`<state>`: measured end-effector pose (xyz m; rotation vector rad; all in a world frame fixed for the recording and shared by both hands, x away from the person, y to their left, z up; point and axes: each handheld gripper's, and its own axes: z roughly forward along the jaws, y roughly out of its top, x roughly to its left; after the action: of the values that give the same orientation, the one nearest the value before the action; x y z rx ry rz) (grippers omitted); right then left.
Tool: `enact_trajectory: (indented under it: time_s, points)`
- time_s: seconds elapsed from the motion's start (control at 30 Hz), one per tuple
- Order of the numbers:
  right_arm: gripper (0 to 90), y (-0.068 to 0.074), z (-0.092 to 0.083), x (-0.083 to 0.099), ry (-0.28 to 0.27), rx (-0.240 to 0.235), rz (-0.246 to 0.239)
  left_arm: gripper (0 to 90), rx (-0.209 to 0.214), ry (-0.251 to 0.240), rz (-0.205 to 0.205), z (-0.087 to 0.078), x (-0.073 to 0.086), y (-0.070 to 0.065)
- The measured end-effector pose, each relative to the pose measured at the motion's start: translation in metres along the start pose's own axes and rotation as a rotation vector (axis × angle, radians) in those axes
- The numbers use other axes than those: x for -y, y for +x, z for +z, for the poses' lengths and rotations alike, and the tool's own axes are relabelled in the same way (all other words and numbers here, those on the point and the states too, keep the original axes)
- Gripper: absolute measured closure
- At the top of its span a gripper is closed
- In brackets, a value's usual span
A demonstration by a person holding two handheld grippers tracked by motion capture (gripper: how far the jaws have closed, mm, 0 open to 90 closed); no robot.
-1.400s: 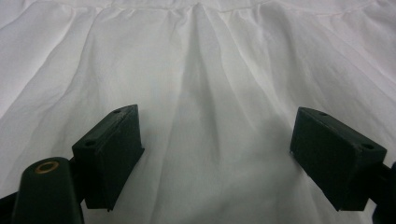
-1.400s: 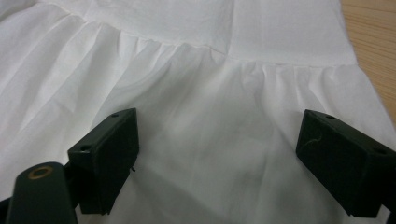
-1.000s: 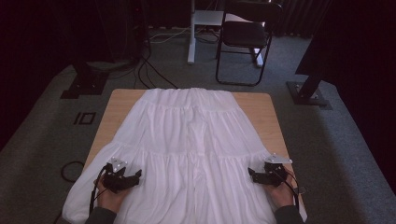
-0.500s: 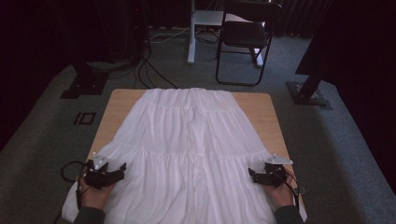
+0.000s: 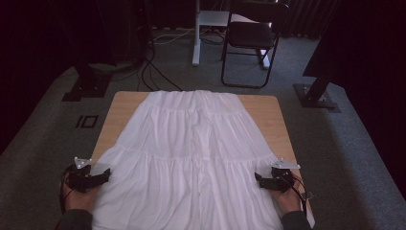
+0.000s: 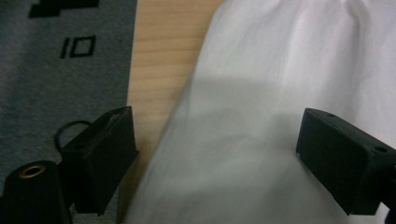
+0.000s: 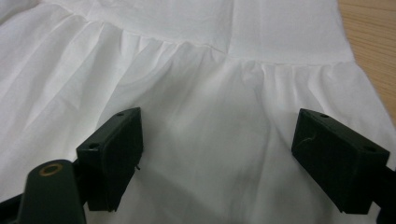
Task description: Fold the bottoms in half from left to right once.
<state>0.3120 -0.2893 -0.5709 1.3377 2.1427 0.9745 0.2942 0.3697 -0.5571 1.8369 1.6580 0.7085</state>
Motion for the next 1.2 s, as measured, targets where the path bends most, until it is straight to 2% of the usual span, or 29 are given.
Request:
enact_trajectory:
  time_s: [0.17, 0.2, 0.27, 0.47, 0.63, 0.67, 0.7, 0.73, 0.8, 0.87, 0.9, 0.97, 1.0, 1.13, 1.2]
  points:
    - [15.8, 0.000, 0.000, 0.000, -0.002, 0.000, -0.001, 15.2, 0.024, -0.002, 0.024, -0.004, 0.004, -0.009]
    - [15.8, 0.000, 0.000, 0.000, -0.002, 0.000, -0.001, 15.2, 0.038, -0.006, 0.038, -0.006, 0.008, -0.015]
    - [15.8, 0.000, 0.000, 0.000, -0.002, 0.000, -0.001, 15.2, 0.048, -0.017, 0.039, -0.011, 0.014, -0.021]
    - [15.8, 0.000, 0.000, 0.001, -0.002, 0.000, -0.003, 15.1, 0.072, -0.002, 0.072, -0.022, 0.023, -0.028]
    - [15.9, 0.000, -0.001, 0.001, -0.002, 0.000, -0.003, 15.1, 0.075, -0.004, 0.073, -0.027, 0.029, -0.031]
    - [20.5, 0.000, -0.001, 0.001, -0.002, 0.003, -0.002, 15.1, 0.075, -0.005, 0.072, -0.029, 0.032, -0.033]
    - [26.7, 0.000, -0.004, 0.001, -0.007, 0.018, 0.004, 15.1, 0.079, -0.003, 0.073, -0.030, 0.033, -0.033]
    - [26.7, 0.000, -0.004, 0.001, -0.007, 0.018, 0.004, 15.1, 0.079, -0.003, 0.073, -0.030, 0.033, -0.033]
    - [27.8, -0.001, -0.011, 0.001, -0.020, 0.063, -0.004, 15.1, 0.085, -0.005, 0.081, -0.033, 0.036, -0.033]
    - [27.0, -0.008, -0.027, 0.001, -0.060, 0.072, 0.037, 15.2, 0.084, 0.003, 0.083, -0.034, 0.036, -0.033]
    - [26.1, -0.011, -0.031, 0.002, -0.056, 0.086, 0.039, 15.6, 0.082, 0.003, 0.082, -0.035, 0.036, -0.033]
    - [23.8, -0.016, -0.038, 0.007, -0.042, 0.115, 0.040, 21.2, 0.067, 0.008, 0.064, -0.036, 0.035, -0.031]
    - [23.1, -0.019, -0.042, 0.010, -0.039, 0.120, 0.046, 27.0, 0.061, 0.009, 0.053, -0.038, 0.034, -0.029]
    - [22.0, -0.027, -0.054, 0.023, -0.029, 0.142, 0.066, 55.1, 0.056, 0.019, 0.034, -0.042, 0.033, -0.022]
    - [21.3, -0.029, -0.058, 0.029, -0.020, 0.140, 0.073, 68.3, 0.076, 0.017, 0.041, -0.042, 0.033, -0.024]
